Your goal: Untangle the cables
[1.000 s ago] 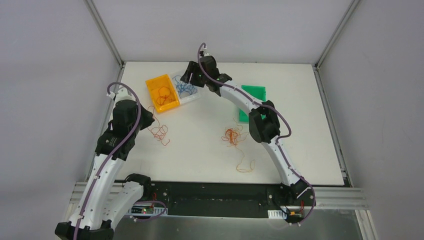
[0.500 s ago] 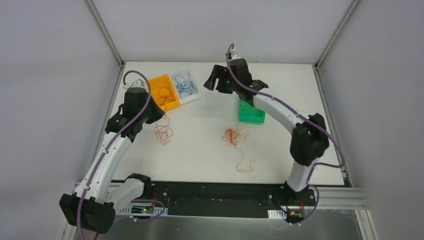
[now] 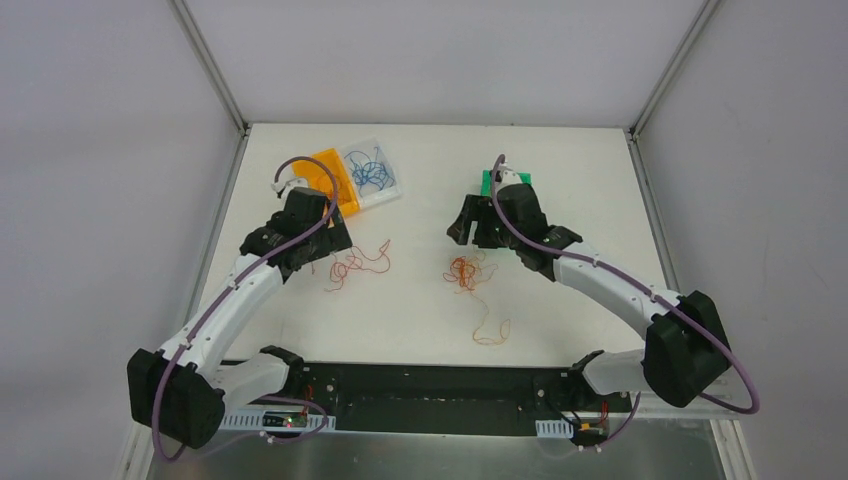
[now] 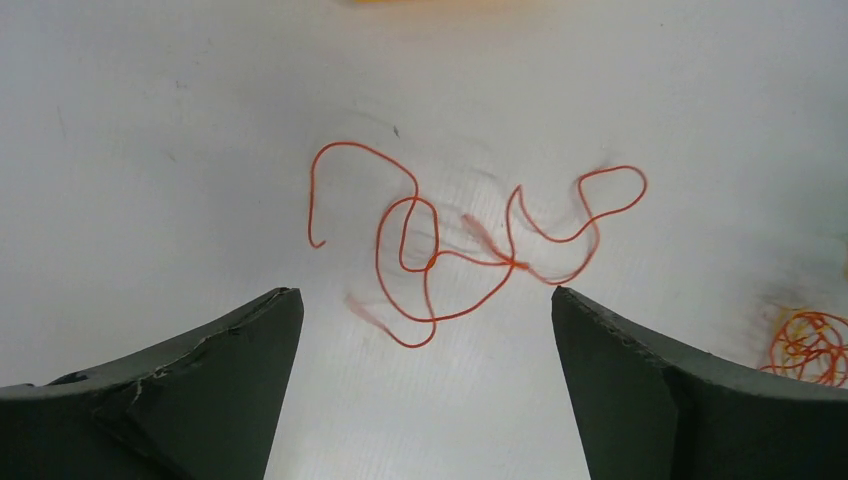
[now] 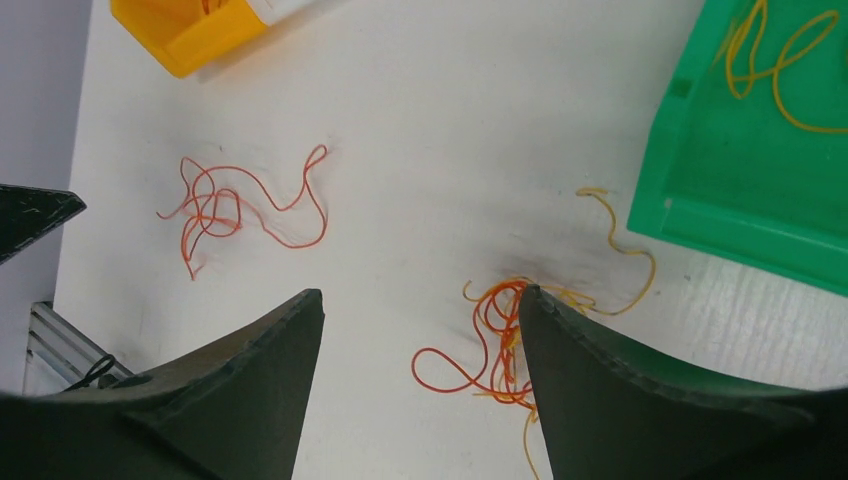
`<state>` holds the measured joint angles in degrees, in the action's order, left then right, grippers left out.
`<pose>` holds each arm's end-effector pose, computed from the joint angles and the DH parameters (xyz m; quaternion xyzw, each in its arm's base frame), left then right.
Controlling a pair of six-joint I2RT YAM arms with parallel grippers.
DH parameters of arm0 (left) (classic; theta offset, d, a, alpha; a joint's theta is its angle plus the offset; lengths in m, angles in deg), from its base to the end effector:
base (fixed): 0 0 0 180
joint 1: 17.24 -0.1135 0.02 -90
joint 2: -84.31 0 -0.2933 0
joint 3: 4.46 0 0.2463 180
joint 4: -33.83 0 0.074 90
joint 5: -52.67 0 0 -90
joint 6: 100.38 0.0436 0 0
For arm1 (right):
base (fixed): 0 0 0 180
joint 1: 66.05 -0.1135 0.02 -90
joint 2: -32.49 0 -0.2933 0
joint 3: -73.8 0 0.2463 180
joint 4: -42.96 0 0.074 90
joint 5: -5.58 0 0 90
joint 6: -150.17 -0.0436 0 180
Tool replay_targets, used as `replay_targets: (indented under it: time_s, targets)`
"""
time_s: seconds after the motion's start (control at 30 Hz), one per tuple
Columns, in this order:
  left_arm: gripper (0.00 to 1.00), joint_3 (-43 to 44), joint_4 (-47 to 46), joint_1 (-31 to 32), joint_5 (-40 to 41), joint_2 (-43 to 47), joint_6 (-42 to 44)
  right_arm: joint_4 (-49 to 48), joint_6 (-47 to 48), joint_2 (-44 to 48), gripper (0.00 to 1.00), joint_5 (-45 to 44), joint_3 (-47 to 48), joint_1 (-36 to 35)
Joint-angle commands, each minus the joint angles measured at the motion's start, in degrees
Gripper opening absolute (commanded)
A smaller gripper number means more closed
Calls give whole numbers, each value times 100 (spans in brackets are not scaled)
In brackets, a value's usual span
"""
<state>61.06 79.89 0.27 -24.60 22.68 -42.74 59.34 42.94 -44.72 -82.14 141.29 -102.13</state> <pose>0.2058 -0.0548 0.3101 -0.1620 0.8951 -0.0780 0.4081 0.2442 0.1801 0.3062 -0.1493 0.8352 0.2524 0.4653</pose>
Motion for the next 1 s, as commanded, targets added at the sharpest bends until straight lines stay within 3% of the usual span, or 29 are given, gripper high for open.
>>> replay_targets:
  time_s: [0.0,0.17,0.4,0.67,0.97]
  targets:
    - [99,-27,348,565,1551,-119,-138,-530,39,361,75,-90,-290,2]
    - [99,-226,323,690,990,-510,-160,-847,-58,242,74,92,-518,1]
    - [99,-572,-442,685,457,-908,64,-1115,-113,175,74,186,-734,4]
    - [99,-1610,-2444,25,-1855,-922,-35,-1265,-53,353,74,139,-909,12]
    - [99,-1403,-2442,-64,-1832,-1401,59,-1307,-48,387,73,132,-951,19]
